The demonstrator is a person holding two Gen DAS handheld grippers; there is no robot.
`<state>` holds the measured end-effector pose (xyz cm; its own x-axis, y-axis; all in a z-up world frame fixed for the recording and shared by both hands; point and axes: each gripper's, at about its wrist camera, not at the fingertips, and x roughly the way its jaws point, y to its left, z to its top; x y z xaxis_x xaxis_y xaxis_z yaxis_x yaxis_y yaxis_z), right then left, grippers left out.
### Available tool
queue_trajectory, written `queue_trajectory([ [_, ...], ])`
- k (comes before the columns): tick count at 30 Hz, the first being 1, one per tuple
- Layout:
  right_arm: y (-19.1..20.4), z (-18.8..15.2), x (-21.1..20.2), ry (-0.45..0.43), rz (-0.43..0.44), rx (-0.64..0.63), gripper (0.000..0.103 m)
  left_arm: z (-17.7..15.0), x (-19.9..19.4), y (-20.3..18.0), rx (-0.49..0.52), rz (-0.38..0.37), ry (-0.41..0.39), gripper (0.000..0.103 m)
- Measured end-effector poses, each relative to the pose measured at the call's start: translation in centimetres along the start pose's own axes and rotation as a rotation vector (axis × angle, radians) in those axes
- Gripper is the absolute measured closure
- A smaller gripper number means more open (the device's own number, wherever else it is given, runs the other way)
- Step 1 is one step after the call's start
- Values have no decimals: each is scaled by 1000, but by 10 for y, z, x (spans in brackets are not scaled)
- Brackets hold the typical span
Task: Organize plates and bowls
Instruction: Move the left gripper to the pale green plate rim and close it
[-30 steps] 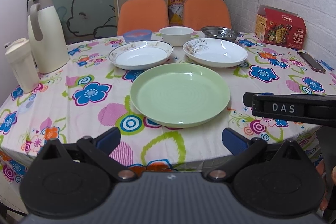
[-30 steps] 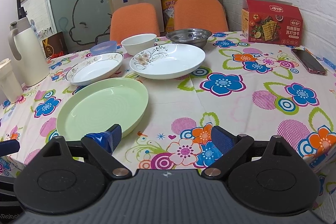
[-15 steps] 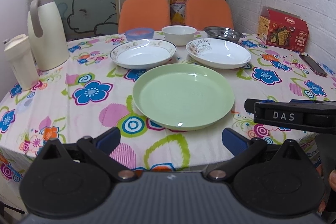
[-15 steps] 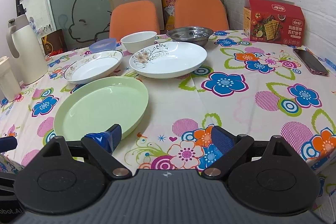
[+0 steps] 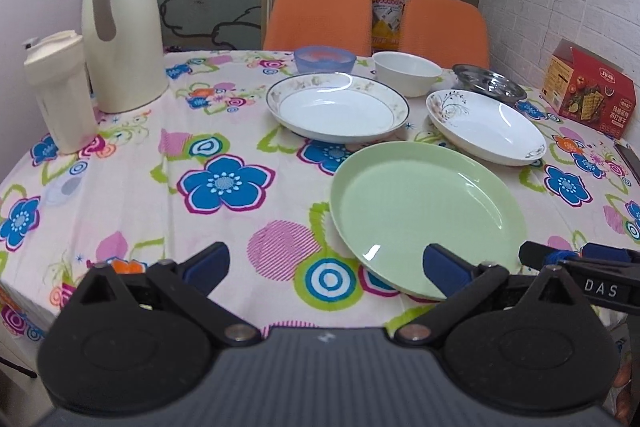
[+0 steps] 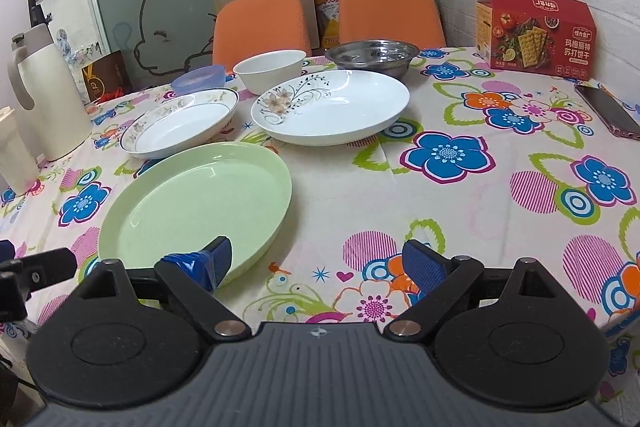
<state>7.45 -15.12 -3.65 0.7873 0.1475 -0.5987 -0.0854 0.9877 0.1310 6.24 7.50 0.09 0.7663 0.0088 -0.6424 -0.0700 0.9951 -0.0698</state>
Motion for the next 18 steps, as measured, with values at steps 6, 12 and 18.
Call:
queue_trajectory([
  [6, 8, 1, 23, 54, 43, -28, 23, 19, 33, 5, -8, -13, 61, 0],
  [12, 16, 13, 41, 78, 60, -59, 23, 36, 62, 2, 6, -21, 103, 0],
  [18, 27, 20, 56, 83, 52, -104, 23, 41, 78, -5, 63, -37, 119, 0],
])
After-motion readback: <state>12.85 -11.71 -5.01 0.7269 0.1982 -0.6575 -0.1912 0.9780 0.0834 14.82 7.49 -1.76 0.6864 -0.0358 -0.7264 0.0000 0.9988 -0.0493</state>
